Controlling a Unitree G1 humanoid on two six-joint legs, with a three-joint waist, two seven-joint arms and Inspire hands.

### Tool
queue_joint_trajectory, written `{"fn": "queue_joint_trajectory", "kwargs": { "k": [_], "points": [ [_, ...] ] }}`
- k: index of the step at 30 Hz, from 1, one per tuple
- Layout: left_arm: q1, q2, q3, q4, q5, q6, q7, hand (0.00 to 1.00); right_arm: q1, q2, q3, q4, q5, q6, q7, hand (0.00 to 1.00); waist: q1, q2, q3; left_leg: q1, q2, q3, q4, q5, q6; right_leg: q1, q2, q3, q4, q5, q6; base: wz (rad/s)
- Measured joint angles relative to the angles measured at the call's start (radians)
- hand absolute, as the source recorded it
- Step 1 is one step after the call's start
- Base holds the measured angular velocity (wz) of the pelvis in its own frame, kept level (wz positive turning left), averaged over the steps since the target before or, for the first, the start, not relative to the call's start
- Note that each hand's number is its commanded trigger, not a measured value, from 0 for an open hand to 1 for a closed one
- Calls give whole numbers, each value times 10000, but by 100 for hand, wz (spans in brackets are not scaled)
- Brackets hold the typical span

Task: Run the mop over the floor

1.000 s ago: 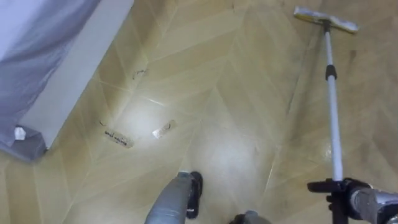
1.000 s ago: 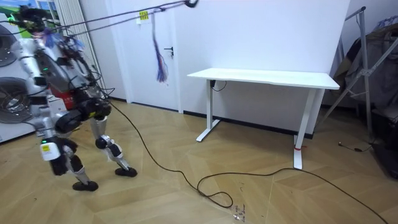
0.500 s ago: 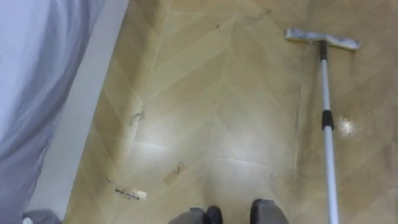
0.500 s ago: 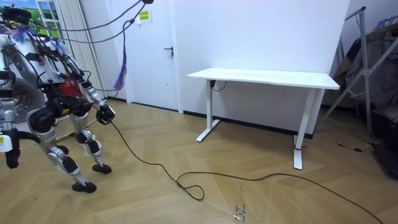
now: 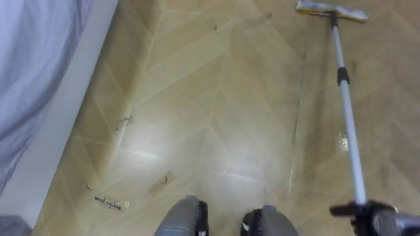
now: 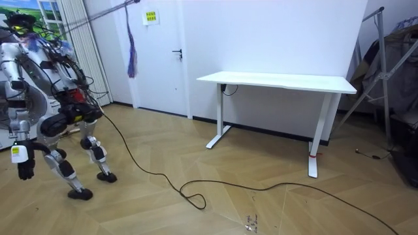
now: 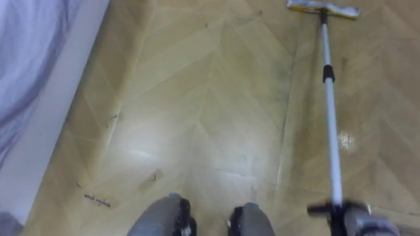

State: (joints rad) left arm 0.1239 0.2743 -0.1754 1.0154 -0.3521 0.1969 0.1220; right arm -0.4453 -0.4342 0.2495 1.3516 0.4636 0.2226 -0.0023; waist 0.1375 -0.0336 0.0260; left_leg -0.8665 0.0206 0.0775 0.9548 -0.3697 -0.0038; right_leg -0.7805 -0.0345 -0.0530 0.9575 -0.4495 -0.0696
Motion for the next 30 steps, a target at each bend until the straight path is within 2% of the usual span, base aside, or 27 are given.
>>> {"fn": "queue_joint_trajectory", "kwargs": {
  "k": [1,2,3,5,6,7,8,9,10,11,12,13,14,15,16,18,19,20,22,24,26,28,30],
  "points": [
    [38,-30,-1,-26,84,-12,-20,0,79,37,-138,32,40,76,20,100,39,-3,7,73,-17,89,-944,433,161,385,0,0,-311,-9,75,37],
    [106,-74,-8,-86,132,33,-82,0,387,84,-212,50,80,62,81,100,41,59,-38,343,-23,116,-1371,772,426,815,-10,-35,-724,-21,233,34],
    [130,-75,-8,-130,133,83,-156,0,599,86,-280,48,165,20,121,100,19,93,-76,515,-25,166,-1507,827,538,985,-18,-30,-907,-27,314,41],
    [-35,-160,-45,-162,228,203,-306,0,1655,9,-355,71,569,-146,291,100,-92,382,-101,886,-206,268,-1700,673,852,1504,-181,24,-1195,-32,469,49],
    [-107,-200,-39,-143,323,216,-329,0,1938,18,-360,122,619,-169,309,100,-93,445,-104,944,-284,290,-1699,641,970,1503,-230,34,-1026,-29,478,39],
    [-268,-284,-33,-127,386,209,-413,0,2466,34,-356,257,665,-187,376,100,-149,628,-107,1015,-466,330,-1657,504,1124,1379,-354,125,-541,61,631,29],
    [-372,-372,-42,-98,380,174,-474,0,2890,88,-302,482,640,-214,351,100,-238,861,-128,1052,-565,456,-1571,327,1264,1131,-424,359,105,286,940,25],
    [-378,-424,-35,-105,380,76,-471,0,3145,151,-290,553,573,-219,251,100,-273,929,-157,1094,-576,619,-1571,246,1343,981,-492,456,420,414,1043,11],
    [-368,-558,-34,-48,369,-110,-467,0,3570,324,-293,715,417,-223,38,100,-377,1090,-204,1180,-719,692,-1566,133,1460,755,-599,591,918,656,1107,3],
    [-361,-696,-41,8,375,-142,-461,0,3888,552,-294,833,405,-228,-203,100,-552,1252,-220,1247,-822,708,-1580,27,1566,579,-726,612,1260,929,1209,0],
    [-351,-733,-48,13,379,-144,-461,0,4022,719,-295,850,407,-236,-301,100,-635,1299,-219,1283,-869,708,-1592,-14,1598,471,-742,648,1411,1030,1216,-6],
    [-339,-791,-36,78,388,-166,-454,0,4244,1063,-312,848,415,-262,-434,100,-781,1369,-237,1309,-887,661,-1593,-131,1633,269,-715,729,1623,1191,1213,-26],
    [-337,-865,-37,174,387,-230,-440,0,4340,1385,-335,848,415,-310,-509,100,-830,1425,-212,1344,-899,481,-1619,-189,1631,134,-586,769,1468,1099,1203,-42],
    [-337,-924,-29,238,380,-256,-438,0,4349,1495,-327,848,418,-342,-524,100,-787,1449,-166,1401,-897,391,-1663,-200,1619,47,-510,767,1283,1017,1207,-71],
    [-261,-1098,-43,260,397,-269,-426,0,4352,1600,-301,834,406,-421,-628,100,-813,1561,-96,1569,-894,150,-1827,-205,1602,-89,-391,682,570,841,1185,-80],
    [-45,-1252,-48,278,409,-269,-372,0,4360,1775,-214,828,192,-464,-867,100,-800,1494,-84,2019,-1043,21,-2262,-181,1561,-54,-333,642,-1024,882,1142,-62],
    [42,-1254,-42,356,408,-240,-305,0,4362,1870,-220,823,20,-455,-945,100,-825,1310,-67,2233,-1143,-30,-2358,-211,1514,26,-332,502,-1827,1128,988,-17],
    [48,-1232,-39,387,413,-186,-205,0,4402,1900,-266,710,-47,-365,-962,100,-866,1245,-44,2395,-1219,-175,-2351,-296,1436,143,-335,346,-1993,1641,793,0],
    [47,-1180,28,372,409,-174,-179,0,4303,1896,-424,529,-54,-133,-1021,100,-827,1225,-74,2535,-1152,-369,-2355,-368,1301,377,-276,121,-2094,1602,669,16],
    [29,-1074,128,360,398,-133,-179,0,3861,1876,-647,428,33,70,-1076,100,-766,1108,-84,2692,-1089,-499,-2341,-437,1170,560,-202,-34,-2067,1476,524,14],
    [6,-899,190,414,382,-115,-177,0,3090,1828,-749,491,105,241,-997,100,-675,815,-42,2849,-933,-558,-1924,-515,1022,888,-215,-246,-1893,1211,321,17],
    [-153,-847,193,658,411,-88,-174,0,2632,1751,-751,631,184,164,-804,100,-677,696,0,2955,-730,-558,-1501,-530,976,1290,-170,-528,-1884,1040,194,37],
    [-229,-800,201,650,408,-18,-177,0,2294,1673,-755,636,556,-87,-599,100,-603,501,-24,3234,-616,-566,-1578,-511,888,1680,-133,-741,-2025,981,106,41]
  ]
}}
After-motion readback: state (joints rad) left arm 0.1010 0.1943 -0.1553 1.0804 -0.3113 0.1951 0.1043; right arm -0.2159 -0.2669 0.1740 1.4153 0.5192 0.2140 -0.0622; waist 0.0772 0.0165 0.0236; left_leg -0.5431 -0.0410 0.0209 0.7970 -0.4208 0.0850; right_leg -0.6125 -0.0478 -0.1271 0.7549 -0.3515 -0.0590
